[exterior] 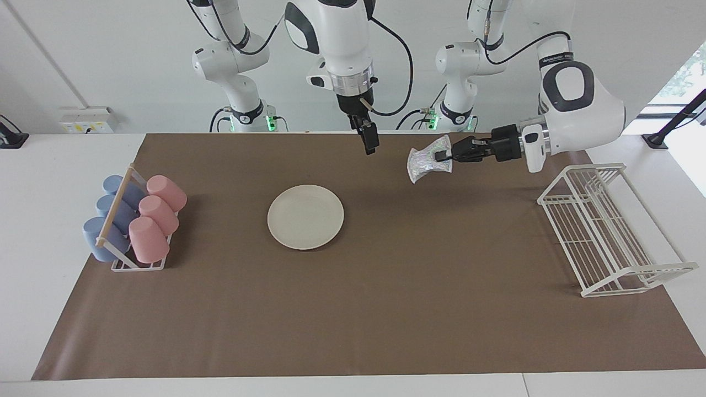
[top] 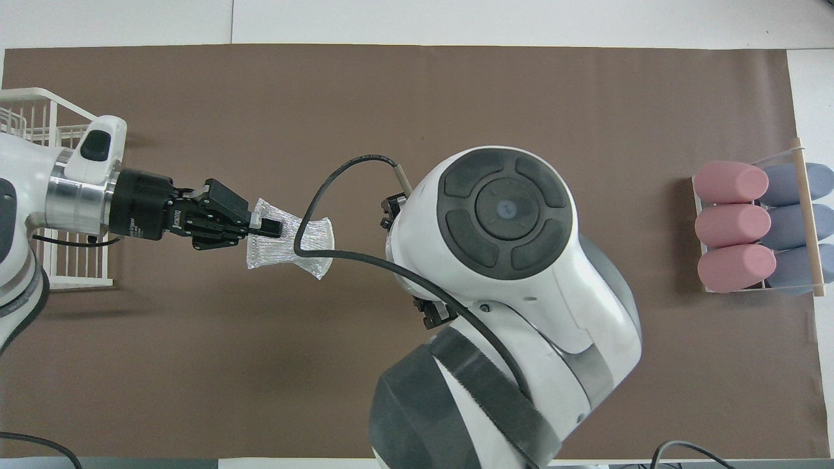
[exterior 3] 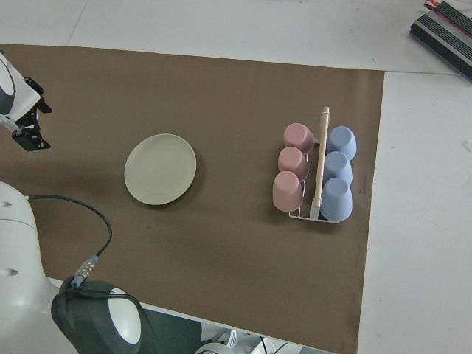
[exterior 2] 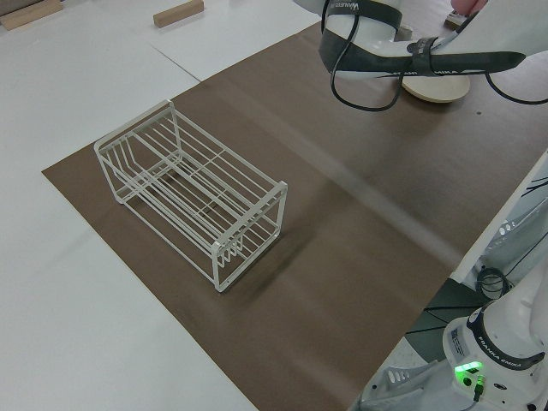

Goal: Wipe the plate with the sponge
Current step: 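Bring the sponge to center with the left gripper while the right gripper approaches, then grasp the sponge with the right gripper from the left gripper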

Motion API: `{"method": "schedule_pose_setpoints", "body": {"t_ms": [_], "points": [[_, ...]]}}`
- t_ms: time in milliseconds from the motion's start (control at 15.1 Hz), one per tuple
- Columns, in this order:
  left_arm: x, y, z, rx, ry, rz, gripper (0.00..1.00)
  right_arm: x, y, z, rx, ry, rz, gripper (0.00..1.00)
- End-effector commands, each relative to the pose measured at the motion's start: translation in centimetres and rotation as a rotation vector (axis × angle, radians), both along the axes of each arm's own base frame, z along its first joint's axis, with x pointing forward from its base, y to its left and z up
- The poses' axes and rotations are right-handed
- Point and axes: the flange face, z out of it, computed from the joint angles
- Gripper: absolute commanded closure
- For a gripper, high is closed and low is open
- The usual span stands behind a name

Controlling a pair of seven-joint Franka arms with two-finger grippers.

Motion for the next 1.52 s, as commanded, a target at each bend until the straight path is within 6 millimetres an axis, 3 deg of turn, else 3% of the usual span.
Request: {"method": "schedule_pose_setpoints", "body": {"t_ms": [0, 198, 331, 926, 1257, 1455], "points": [[-2.7, -3.2, -1.9, -0.136, -0.057, -0.013, 1.00, -0.8, -0.5, -0.5, 0.018, -0.013, -0.036, 0.00], [-4.6, -6.2, -3.8, -0.181, -0.098, -0.001, 1.00, -0.4, -0.1, -0.4, 0.065, -0.024, -0.083, 0.00], [-4.9, -6.7, -4.3, -0.196, -0.126, -0.014, 1.00, -0.1, -0.1, -2.1, 0.084, -0.046, -0.098, 0.00], [-5.1, -5.5, -4.6, -0.229, -0.124, -0.016, 1.00, -2.7, 0.3, -3.7, 0.158, 0.075, -0.134, 0.00], [-5.1, -4.6, -4.6, -0.242, -0.113, -0.016, 1.00, -2.1, 0.1, -4.3, 0.186, 0.030, -0.147, 0.00], [-5.2, -4.7, -4.6, -0.248, -0.110, -0.022, 1.00, -2.0, -0.2, -6.2, 0.216, -0.026, -0.180, 0.00]]}}
